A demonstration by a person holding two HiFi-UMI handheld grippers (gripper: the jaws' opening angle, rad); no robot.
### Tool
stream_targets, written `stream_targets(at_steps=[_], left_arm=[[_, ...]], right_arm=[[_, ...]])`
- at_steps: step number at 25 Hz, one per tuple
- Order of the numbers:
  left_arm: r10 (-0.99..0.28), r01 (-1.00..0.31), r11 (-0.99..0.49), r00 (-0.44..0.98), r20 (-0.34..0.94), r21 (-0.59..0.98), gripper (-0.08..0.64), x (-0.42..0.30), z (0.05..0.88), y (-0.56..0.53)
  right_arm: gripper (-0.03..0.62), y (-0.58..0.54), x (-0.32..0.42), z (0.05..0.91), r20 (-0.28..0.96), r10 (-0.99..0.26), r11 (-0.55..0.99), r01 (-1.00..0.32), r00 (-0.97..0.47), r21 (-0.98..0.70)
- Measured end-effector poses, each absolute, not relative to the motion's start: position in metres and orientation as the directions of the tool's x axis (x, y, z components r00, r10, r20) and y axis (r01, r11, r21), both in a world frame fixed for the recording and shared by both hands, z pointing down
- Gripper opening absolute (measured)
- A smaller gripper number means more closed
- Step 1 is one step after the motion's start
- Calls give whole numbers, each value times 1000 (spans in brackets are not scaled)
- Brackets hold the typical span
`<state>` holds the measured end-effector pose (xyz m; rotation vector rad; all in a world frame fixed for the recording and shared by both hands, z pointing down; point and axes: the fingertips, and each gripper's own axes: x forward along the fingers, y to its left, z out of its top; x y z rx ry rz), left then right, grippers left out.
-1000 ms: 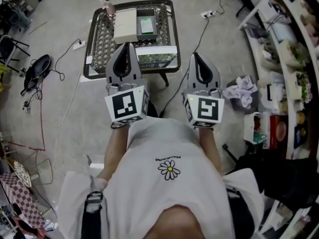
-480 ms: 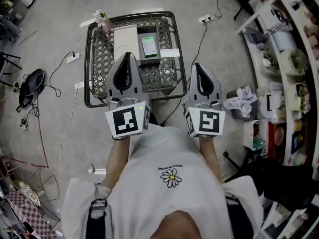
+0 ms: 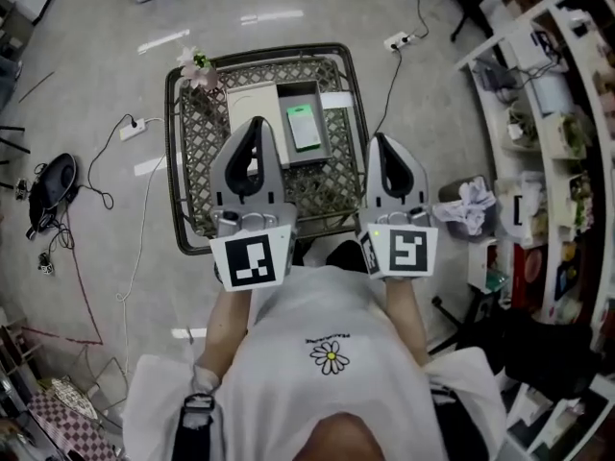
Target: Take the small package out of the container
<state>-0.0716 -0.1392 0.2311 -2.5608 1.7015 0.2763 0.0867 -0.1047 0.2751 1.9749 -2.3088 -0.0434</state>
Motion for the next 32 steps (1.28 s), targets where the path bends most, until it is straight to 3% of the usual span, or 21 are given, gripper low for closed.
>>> stream_targets(at_steps=[10,22,23,25,32], left_arm=[[-924,-924,-362,339,-178,120,25,-80,239,-174],[-939,-948,-312,299,-167,59,25,-61,241,-187],[-942,-950,-308,296,-159,58,25,-61,242,-189],[-944,-951,-302,290,-154,61,25,-63,244,-192],[-949,-955,-293,284,-140,49,25,-73,253,-203]], right_arm=[[31,-148,80,292,93,-972,217,-976,-215,12],[34,-162,86,307,123,-941,297,-944,-314,-143],[46,-166,86,309,130,-942,290,-945,-309,-149],[245,-178,80,314,153,-934,300,-942,-322,-153],[265,-221,43,363,325,-851,379,-911,-413,-165]])
